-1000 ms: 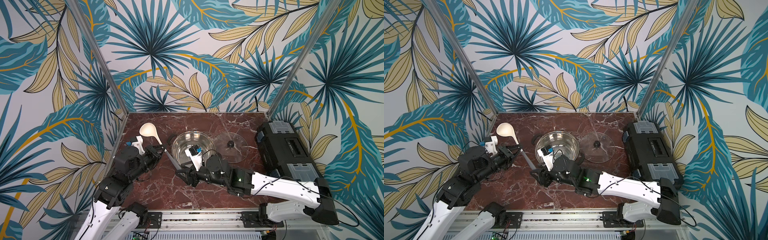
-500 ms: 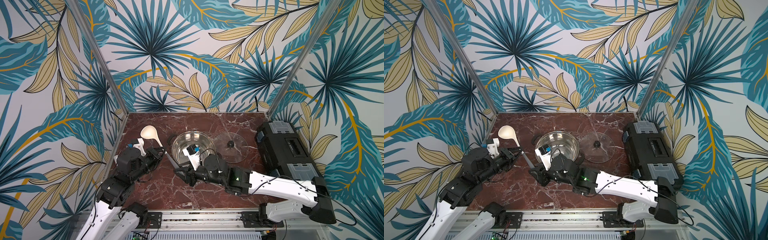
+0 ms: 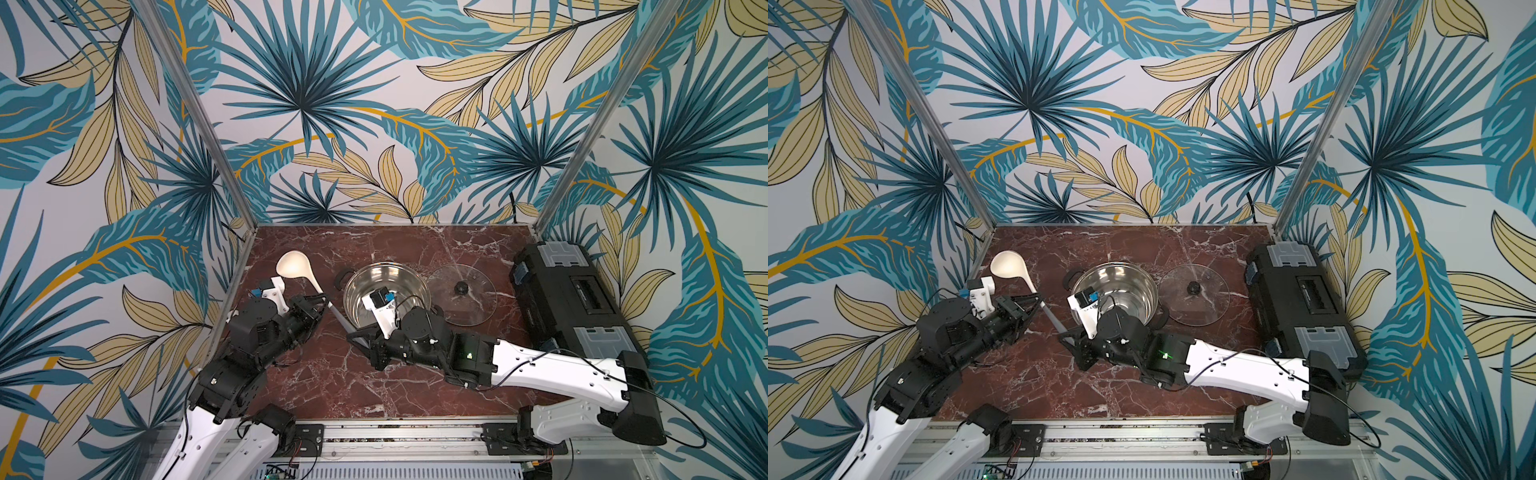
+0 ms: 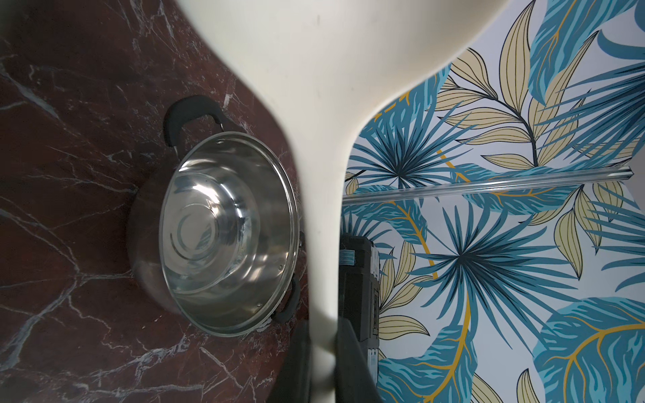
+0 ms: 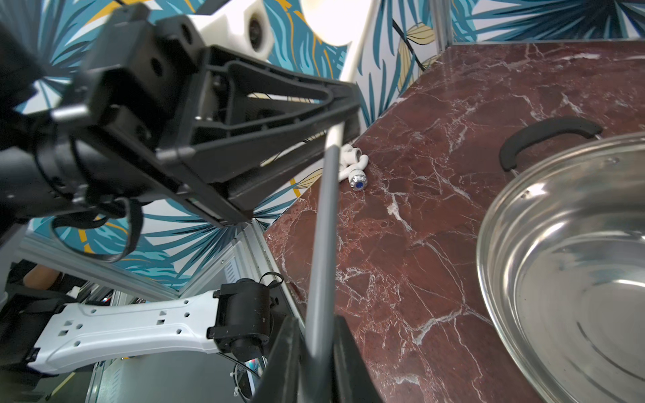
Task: Stir the soup with a spoon
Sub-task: Adjust the spoon.
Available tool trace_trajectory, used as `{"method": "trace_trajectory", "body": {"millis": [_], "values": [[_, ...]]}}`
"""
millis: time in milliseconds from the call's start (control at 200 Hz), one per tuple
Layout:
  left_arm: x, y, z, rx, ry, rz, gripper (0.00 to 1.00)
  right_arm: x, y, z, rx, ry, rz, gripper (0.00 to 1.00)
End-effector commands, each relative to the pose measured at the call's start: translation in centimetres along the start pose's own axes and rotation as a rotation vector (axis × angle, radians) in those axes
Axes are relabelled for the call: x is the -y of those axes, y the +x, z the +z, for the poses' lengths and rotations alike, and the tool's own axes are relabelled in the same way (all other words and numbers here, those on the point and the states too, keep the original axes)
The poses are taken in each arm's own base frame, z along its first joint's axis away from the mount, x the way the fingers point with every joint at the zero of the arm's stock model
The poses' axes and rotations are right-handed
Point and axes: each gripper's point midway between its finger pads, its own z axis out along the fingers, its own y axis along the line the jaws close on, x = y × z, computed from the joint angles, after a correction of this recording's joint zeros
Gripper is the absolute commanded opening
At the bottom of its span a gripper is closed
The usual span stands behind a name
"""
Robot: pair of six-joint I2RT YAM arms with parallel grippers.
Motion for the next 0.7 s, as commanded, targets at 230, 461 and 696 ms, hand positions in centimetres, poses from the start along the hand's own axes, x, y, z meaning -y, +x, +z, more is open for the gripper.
{"method": "trace_trajectory", "body": {"millis": [230,461,696], "values": [[-1.4,0.4,0.3,-0.008,-0.013,0.009,0.73,0.7,-1.2,-1.4,0.016,0.09,-0.012,0.0],[-2.2,1.1,-2.5,-0.009,-0.036,0.079,1.0,5.3,-5.3,-6.4,0.016,0.464,-0.188,0.0],[-4.9,1.8,-6.1,-0.046,-0.156,0.384,1.0,9.0,-7.9,-12.9,-0.048,0.776,-0.422,0.0]]}}
